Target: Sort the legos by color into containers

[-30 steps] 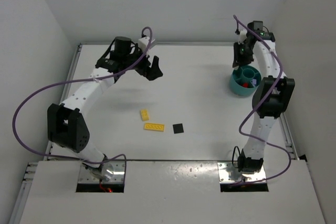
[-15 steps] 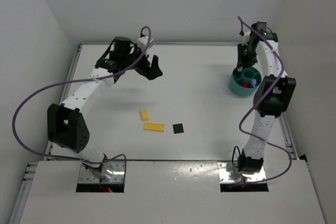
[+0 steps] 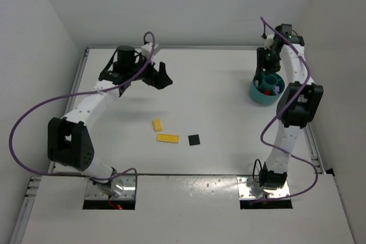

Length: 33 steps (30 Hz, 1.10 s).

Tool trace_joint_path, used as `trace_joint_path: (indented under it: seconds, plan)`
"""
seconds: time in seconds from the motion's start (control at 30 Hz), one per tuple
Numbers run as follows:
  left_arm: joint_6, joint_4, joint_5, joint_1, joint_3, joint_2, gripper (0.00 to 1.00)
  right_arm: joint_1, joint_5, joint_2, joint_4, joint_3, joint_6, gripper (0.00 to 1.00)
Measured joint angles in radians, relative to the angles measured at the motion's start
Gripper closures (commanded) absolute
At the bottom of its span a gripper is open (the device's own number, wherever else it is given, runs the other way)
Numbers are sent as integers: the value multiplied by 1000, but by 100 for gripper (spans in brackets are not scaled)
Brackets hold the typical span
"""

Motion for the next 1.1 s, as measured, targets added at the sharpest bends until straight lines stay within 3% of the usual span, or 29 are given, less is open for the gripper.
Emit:
trace_joint_path:
  seconds: [0.2, 0.27, 0.37, 0.53, 0.67, 0.9, 1.1]
  plan:
    - [92, 24, 86, 5, -80, -98, 0, 1, -92, -68, -2, -33, -11, 52]
    - [175, -19, 96, -14, -89, -111, 7, 3, -121, -134, -3, -68, -26, 52]
    - [279, -46, 53, -120, -132, -126, 7, 5, -161, -255, -4, -129, -51, 52]
    - [433, -101, -56, -393, -332, -163, 7, 8, -200, -442, -7, -271, -84, 52]
    - [498, -149, -129, -524, -412, -132, 6, 8, -219, -523, -11, -377, -87, 52]
    - [517, -180, -309, -679, -323, 32, 6, 8, -223, -529, -13, -431, -80, 52]
    - [518, -239, -359, -702, -131, 156, 6, 8, -223, -532, -13, -433, -80, 52]
